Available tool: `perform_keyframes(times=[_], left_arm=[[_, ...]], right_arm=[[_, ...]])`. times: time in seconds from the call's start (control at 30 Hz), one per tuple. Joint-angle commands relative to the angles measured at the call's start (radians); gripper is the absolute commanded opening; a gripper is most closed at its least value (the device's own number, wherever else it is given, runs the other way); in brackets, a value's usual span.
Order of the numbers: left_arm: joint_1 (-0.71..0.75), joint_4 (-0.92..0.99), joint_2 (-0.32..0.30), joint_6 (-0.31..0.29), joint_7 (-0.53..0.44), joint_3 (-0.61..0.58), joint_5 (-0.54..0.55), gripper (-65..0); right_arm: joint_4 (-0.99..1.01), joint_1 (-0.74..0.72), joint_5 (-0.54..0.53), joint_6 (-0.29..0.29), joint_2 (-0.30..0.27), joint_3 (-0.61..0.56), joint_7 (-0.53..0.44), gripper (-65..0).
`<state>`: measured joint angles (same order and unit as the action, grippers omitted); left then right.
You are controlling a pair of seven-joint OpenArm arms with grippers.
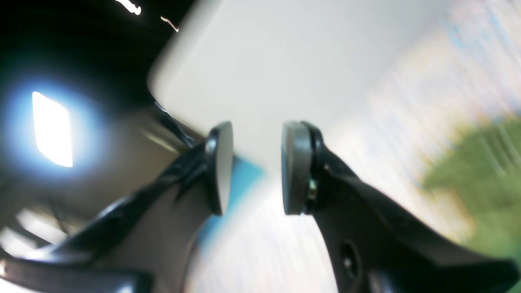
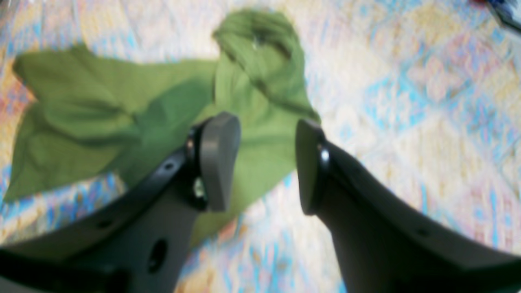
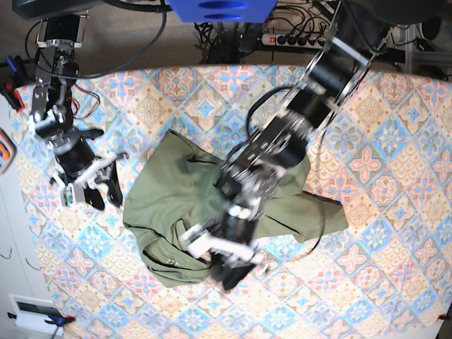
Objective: Layout the t-shirt on the table in an organized manner, then fold the t-shirt properly
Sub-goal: 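Lay the shirt on the table and open both grippers, then grasp the shirt edge with the right gripper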
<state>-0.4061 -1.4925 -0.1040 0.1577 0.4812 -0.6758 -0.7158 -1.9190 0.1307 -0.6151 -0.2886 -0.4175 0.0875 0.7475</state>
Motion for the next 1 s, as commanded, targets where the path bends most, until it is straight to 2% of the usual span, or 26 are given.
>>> perform_keyframes(times=[0.0, 0.13, 0.37, 0.53, 0.77, 0.9, 0.97], left_arm=[[0.026, -0.082, -0.018, 0.010, 0.018, 0.008, 0.003, -44.6], [0.226, -0.296, -0.098, 0.007, 0.170, 0.051, 0.111, -44.6], [0.461, -0.527, -0.102, -0.008, 0.327, 0.245, 0.315, -44.6], [0.577, -0.550, -0.101, -0.008, 0.334, 0.354, 0.391, -44.6], [0.666, -0.575, -0.099, -0.008, 0.336, 0.416, 0.502, -44.6], [0.694, -0.577, -0.099, -0.007, 0.334, 0.420, 0.545, -44.6], [0.705, -0.577, -0.099, -0.007, 0.334, 0.420, 0.549, -44.6]], right_arm=[[0.016, -0.041, -0.009, -0.004, -0.013, -0.015, -0.012, -40.7], [0.105, -0.116, -0.009, -0.004, -0.013, -0.085, -0.010, -40.6], [0.290, -0.194, -0.007, -0.004, -0.008, -0.101, -0.003, -40.5], [0.430, -0.236, -0.007, -0.004, -0.007, -0.102, -0.007, -40.5], [0.646, -0.317, 0.001, -0.004, -0.007, -0.102, -0.012, -40.5], [0.689, -0.366, 0.151, -0.004, -0.002, -0.102, -0.012, -38.5], [0.712, -0.372, 0.235, -0.004, 0.044, -0.102, -0.012, -36.1]])
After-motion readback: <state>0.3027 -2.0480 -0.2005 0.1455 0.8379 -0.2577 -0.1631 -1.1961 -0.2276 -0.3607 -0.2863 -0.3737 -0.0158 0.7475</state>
